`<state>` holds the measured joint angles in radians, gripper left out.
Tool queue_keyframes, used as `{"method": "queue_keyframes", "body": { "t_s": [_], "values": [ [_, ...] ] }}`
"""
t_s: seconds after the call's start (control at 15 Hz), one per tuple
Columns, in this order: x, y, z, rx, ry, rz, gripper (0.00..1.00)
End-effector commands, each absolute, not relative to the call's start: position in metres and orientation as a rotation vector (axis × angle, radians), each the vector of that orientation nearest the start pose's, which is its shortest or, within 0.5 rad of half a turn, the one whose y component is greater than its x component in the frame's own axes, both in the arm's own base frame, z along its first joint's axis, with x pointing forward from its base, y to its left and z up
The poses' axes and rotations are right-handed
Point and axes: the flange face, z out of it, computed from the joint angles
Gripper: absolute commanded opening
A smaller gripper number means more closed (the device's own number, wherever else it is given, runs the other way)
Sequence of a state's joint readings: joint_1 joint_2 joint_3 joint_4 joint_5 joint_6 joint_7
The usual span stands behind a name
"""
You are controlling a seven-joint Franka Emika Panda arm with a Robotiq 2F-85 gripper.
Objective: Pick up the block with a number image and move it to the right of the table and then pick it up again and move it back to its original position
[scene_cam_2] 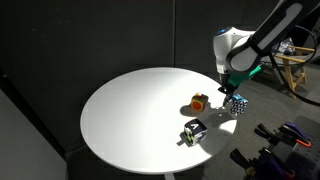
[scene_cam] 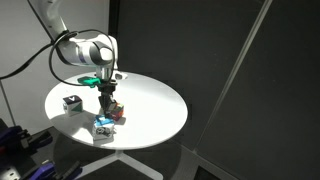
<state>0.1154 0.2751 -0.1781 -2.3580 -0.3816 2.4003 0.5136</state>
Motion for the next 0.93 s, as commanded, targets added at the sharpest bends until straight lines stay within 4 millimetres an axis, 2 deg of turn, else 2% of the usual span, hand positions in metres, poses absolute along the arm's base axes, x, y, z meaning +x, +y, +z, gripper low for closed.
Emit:
{"method": "queue_keyframes", "body": {
  "t_s": [0.0, 0.47, 0.87],
  "values": [
    [0.483, -0.015, 0.207, -3.385, 0.608, 0.325, 0.03],
    [0.497, 0.023, 0.214, -3.264, 0.885, 0.346, 0.02],
    [0.511, 0.049, 0.224, -3.195, 1.052, 0.323, 0.02]
  ]
}}
